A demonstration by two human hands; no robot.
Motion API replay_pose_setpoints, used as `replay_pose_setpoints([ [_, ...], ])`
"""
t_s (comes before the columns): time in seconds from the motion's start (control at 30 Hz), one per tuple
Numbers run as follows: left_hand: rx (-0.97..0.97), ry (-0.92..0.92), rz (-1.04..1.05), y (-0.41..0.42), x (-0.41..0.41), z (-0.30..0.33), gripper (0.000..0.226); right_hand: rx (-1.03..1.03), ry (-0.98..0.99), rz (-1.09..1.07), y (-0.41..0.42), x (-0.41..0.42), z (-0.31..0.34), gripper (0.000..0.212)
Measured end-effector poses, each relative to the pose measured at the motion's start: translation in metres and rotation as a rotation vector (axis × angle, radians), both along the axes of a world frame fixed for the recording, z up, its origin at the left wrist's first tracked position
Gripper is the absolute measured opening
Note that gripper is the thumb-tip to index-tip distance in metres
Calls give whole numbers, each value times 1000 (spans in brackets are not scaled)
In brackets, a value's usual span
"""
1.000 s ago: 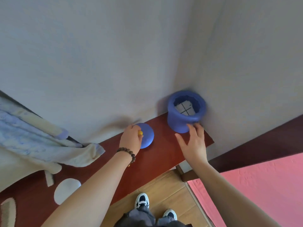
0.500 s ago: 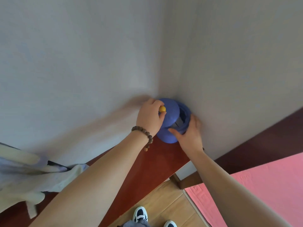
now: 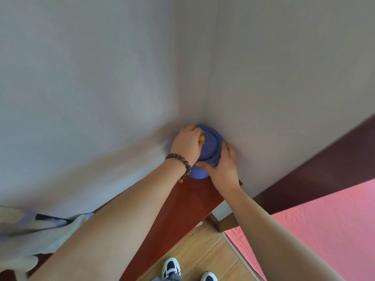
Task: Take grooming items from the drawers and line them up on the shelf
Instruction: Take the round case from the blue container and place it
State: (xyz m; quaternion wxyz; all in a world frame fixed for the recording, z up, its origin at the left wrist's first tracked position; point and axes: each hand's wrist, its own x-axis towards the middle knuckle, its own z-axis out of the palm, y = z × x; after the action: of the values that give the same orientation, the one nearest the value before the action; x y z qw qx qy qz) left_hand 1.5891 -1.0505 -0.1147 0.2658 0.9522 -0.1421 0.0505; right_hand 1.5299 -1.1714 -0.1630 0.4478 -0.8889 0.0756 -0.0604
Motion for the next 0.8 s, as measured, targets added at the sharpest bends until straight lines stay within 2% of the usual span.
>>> replay_pose_setpoints([
  [0.37,-47,47,8,-3,2,-4,20,18,67,5,2,2,2,103],
  [0.57,-54,113,-17,7,-12,5,51,-5,106,34,-3,1,11,102],
  [0.7,-23,-13,81,20,-45,11,54,-65,87,74,-7,-15,19,94],
  [0.8,0,-97,225,36,-77,6,55,-120,-37,108,-3,-38,24,79],
])
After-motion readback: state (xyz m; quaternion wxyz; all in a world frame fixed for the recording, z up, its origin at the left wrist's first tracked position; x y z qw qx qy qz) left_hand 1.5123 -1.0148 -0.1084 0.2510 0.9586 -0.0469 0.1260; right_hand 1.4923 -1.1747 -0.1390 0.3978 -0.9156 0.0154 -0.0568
